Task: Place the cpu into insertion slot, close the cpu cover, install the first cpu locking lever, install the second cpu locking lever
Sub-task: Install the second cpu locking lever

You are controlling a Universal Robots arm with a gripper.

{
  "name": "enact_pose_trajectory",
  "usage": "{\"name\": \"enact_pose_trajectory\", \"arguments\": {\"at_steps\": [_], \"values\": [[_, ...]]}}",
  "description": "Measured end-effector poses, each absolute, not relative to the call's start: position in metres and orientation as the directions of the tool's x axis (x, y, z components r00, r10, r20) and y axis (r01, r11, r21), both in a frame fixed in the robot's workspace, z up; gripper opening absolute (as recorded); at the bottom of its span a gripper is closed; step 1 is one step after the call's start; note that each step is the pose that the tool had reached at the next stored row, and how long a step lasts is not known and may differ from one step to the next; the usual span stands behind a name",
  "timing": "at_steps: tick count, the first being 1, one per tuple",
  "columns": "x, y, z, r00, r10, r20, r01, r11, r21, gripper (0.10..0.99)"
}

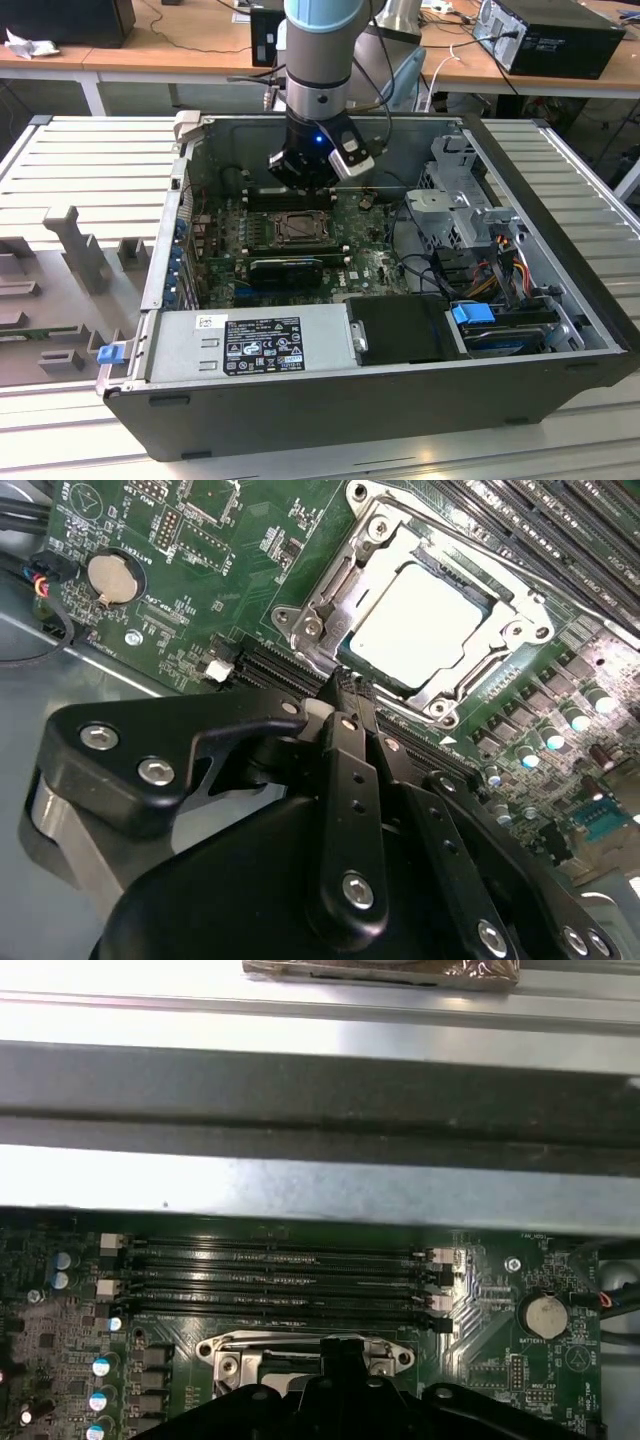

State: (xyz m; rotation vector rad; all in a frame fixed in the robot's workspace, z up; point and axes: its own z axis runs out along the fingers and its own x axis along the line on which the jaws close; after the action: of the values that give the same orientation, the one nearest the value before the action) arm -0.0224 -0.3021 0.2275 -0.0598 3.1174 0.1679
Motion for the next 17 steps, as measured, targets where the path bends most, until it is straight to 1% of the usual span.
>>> {"name": "enact_pose_trajectory", "arguments": {"at_steps": [17], "values": [[-0.022, -0.315, 0.233, -0.999, -0.037, -0.021, -0.039, 0.993, 0.107, 0.106]]}}
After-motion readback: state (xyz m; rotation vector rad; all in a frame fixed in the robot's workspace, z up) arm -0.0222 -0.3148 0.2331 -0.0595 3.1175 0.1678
